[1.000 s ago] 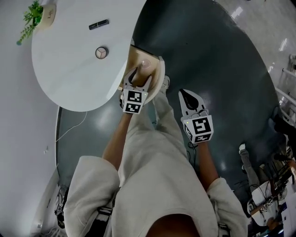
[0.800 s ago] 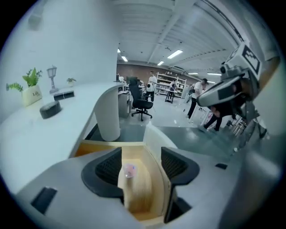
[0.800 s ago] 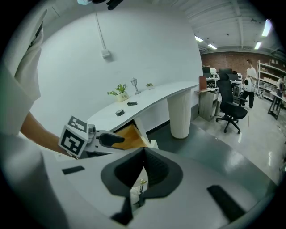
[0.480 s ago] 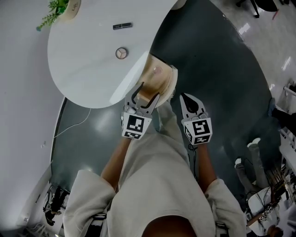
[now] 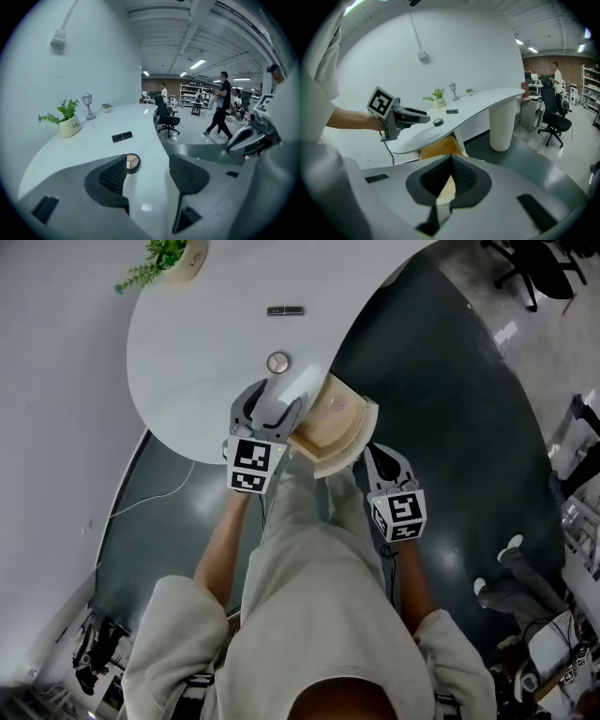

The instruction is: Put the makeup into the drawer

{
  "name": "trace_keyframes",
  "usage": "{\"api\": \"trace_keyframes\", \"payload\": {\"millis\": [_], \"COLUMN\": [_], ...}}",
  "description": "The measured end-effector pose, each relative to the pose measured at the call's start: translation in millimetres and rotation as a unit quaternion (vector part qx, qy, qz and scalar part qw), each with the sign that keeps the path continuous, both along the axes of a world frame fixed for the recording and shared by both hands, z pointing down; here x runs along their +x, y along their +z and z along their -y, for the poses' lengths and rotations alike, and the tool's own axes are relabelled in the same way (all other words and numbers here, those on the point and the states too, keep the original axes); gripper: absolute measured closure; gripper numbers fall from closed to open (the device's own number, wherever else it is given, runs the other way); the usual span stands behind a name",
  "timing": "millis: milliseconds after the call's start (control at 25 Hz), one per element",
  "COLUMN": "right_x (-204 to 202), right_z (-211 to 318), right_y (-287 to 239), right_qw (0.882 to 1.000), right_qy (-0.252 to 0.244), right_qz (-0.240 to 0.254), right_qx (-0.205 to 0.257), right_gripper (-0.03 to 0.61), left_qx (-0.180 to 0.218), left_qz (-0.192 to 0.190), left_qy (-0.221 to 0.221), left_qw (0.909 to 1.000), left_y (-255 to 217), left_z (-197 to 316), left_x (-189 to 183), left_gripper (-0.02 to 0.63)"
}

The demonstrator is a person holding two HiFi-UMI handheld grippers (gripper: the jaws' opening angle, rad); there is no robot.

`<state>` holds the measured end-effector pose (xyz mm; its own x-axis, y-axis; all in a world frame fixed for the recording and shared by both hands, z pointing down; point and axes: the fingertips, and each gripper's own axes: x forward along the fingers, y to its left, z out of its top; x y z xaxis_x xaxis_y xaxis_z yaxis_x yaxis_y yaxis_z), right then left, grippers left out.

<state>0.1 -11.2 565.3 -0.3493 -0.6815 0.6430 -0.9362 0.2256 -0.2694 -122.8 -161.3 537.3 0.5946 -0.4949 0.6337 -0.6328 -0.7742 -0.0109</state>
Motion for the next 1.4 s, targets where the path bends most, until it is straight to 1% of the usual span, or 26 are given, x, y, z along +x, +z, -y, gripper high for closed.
{"api": "trace_keyframes", "payload": {"millis": [200,320,560,720,760,840,1160,1400], "right_x": [-0.8,3.0,14.9,19.4,19.8,20.1,18.8,18.3], "right_z": [0.2,-0.2,-3.8,-6.8,-6.5,-5.6,-8.5,-14.3], "right_y": [-2.1,-2.5,-2.2,-1.6,-2.1,-2.9,-2.7,-1.1], "right_qw": [1.0,1.0,1.0,1.0,1.0,1.0,1.0,1.0], "right_qy": [-0.003,0.001,0.013,0.018,0.018,0.018,0.017,0.018], "right_qz": [-0.005,-0.007,-0.011,-0.015,-0.016,-0.016,-0.015,-0.015], "right_qx": [0.001,0.0,-0.002,-0.002,-0.002,-0.001,-0.001,-0.003], "right_gripper": [0.58,0.581,0.581,0.581,0.58,0.581,0.581,0.581], "left_qx": [-0.013,-0.028,-0.044,-0.06,-0.064,-0.069,-0.066,-0.058], "left_qz": [0.024,0.039,0.051,0.064,0.062,0.058,0.055,0.031], "left_qy": [0.007,0.007,-0.007,0.0,-0.001,-0.001,0.004,0.01], "left_qw": [0.9996,0.9988,0.9977,0.9962,0.996,0.9959,0.9963,0.9978], "left_y": [19.1,34.6,50.2,61.6,62.6,62.2,59.8,43.3], "left_z": [33.7,46.4,62.9,61.6,61.7,62.4,57.0,35.6], "left_x": [3.3,7.1,4.0,1.0,1.1,1.9,6.3,14.6], "left_gripper": [0.354,0.354,0.354,0.354,0.356,0.387,0.39,0.39]}}
